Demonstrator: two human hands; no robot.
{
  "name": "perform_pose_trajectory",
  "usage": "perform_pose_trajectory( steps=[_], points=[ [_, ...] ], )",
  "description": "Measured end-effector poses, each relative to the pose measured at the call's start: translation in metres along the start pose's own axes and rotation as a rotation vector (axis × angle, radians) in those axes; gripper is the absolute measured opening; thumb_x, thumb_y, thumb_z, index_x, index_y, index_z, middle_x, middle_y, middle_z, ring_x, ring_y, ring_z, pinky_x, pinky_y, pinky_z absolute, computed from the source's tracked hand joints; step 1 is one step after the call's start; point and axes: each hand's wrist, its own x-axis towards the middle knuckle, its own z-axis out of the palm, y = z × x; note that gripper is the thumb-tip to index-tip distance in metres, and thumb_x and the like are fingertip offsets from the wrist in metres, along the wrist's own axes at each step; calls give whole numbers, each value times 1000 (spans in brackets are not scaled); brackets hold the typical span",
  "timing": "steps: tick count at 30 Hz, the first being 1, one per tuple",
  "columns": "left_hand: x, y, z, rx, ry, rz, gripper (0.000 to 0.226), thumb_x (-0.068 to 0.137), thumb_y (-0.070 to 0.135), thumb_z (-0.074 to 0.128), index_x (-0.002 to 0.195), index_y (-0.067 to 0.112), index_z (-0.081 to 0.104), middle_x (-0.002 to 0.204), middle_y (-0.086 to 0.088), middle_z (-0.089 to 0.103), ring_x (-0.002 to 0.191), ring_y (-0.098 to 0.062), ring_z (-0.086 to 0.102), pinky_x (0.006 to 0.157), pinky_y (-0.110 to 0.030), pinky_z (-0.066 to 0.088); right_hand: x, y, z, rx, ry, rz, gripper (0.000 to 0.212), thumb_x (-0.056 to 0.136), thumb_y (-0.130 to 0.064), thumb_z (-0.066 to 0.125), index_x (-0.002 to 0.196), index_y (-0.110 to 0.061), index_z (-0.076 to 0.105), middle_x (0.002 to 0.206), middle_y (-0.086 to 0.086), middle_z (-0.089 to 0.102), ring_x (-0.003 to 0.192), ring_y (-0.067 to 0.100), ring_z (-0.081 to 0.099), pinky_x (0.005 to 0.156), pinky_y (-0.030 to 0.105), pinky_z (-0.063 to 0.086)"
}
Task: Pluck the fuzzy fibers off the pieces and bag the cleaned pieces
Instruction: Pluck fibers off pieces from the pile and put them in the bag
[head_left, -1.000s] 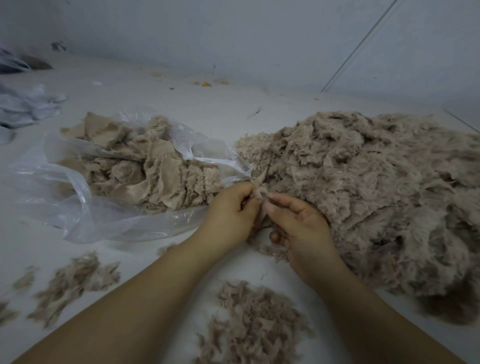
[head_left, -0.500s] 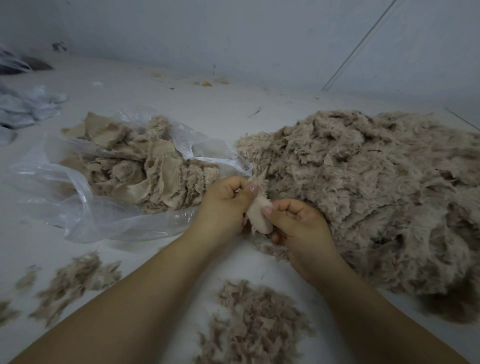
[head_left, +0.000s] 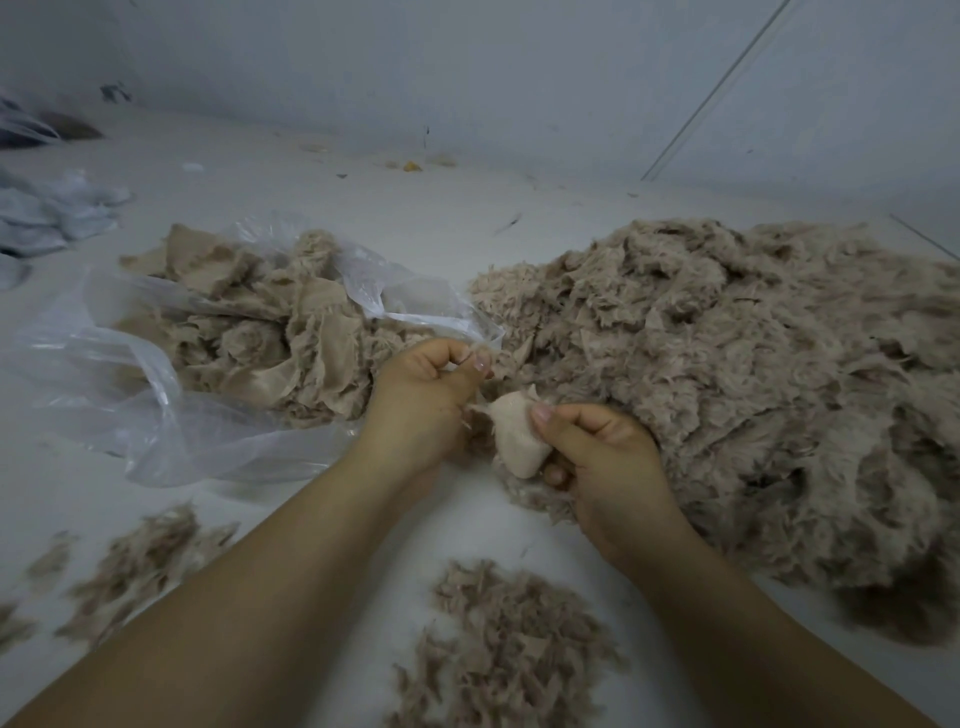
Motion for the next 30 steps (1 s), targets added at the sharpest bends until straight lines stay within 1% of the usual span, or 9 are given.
perform_pose_trajectory(
  steps=[6,8,10,13,16,18,20,24,30],
  points=[
    [10,10,-17,-34,-71,-29,21,96,5,56,74,6,56,39,3,38,28,-6,26,36,-10,20,1,-1,1,60,55,7,28,89,-20,67,62,-17,69,57,4,53,44,10,38,39,21,33],
    [7,14,-27,37,-368,-78,14,89,0,61,75,3,61,39,2,47,27,-6,31,35,-10,24,1,-2,2,77,43,1,25,86,-24,67,63,-16,69,55,3,53,44,10,36,39,20,31],
    [2,21,-36,202,-872,-181,9,83,-4,67,80,3,72,52,-10,61,35,-13,49,38,-16,40,0,-1,2,81,35,-4,28,90,-26,65,64,-15,69,51,0,51,43,10,36,41,20,32],
    [-1,24,-40,473,-1333,-215,21,82,-12,66,99,-3,73,94,-32,68,74,-36,66,71,-43,58,0,0,1,67,44,-10,29,94,-26,63,72,-10,71,50,0,51,44,10,37,42,21,34],
    [-5,24,-31,434,-1050,-246,5,81,3,74,77,6,75,68,-18,67,51,-22,62,54,-31,56,0,1,1,76,50,-16,30,95,-26,63,70,-10,70,50,1,49,44,10,37,41,20,35],
    [-4,19,-24,417,-682,-180,29,73,31,78,58,10,64,48,-11,54,34,-18,46,37,-21,39,1,1,0,88,33,-13,29,93,-27,64,78,-2,69,53,5,48,44,11,35,40,19,33],
    [-1,13,-18,362,-397,-82,44,68,44,75,62,6,54,45,-11,44,33,-20,36,36,-20,29,0,1,0,76,-1,-20,39,86,-33,66,86,6,67,59,10,47,46,12,34,41,20,32],
    [-7,8,-6,310,-344,-31,30,92,26,64,69,8,58,48,-7,44,33,-16,35,36,-20,29,0,-1,-3,29,-70,-34,42,78,-39,68,84,3,66,61,10,51,50,15,37,41,21,33],
    [-9,3,2,211,-191,-43,45,100,25,54,55,17,54,45,-1,37,36,-14,29,35,-19,27,4,3,-3,-10,-86,-17,34,82,-34,68,71,-2,71,62,13,51,48,15,39,41,21,33]
  ],
)
